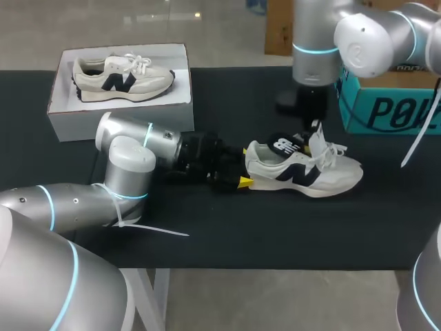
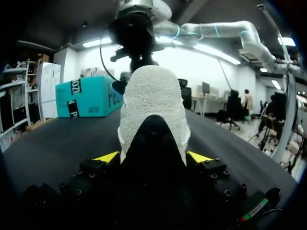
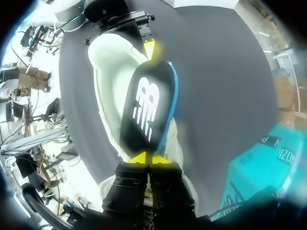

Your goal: Take the shoe out of the shoebox, open the shoe tongue, remove and reinsert the insole, then place the shoe into the shoebox

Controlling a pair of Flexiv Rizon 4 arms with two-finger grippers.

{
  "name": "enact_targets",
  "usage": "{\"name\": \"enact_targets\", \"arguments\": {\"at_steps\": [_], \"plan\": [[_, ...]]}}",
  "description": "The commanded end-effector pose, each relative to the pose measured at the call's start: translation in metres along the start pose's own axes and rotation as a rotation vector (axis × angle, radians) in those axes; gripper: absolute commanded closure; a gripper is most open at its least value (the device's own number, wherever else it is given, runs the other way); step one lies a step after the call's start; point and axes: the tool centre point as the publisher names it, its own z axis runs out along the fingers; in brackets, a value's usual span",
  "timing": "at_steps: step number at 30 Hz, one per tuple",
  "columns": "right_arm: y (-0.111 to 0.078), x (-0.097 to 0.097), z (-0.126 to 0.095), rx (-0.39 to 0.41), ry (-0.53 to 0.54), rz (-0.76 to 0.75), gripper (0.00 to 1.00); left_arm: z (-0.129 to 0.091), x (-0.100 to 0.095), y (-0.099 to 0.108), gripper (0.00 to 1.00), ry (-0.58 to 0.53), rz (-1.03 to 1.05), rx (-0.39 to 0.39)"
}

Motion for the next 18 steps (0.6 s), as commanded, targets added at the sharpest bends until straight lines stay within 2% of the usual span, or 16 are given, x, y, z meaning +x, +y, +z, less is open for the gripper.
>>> {"name": "enact_targets", "arguments": {"at_steps": [1,7,18], "plan": [[-0.003,-0.001,-0.007,-0.034,-0.009,-0.007,1.00,0.001,-0.001,0.003,1.00,0.002,0.000,-0.004],[0.017,-0.001,-0.011,-0.053,-0.010,-0.038,1.00,0.001,-0.001,0.003,1.00,0.002,0.000,-0.004],[0.059,0.003,-0.001,-0.068,0.022,-0.101,1.00,0.001,-0.001,0.003,1.00,0.002,0.000,-0.004]]}}
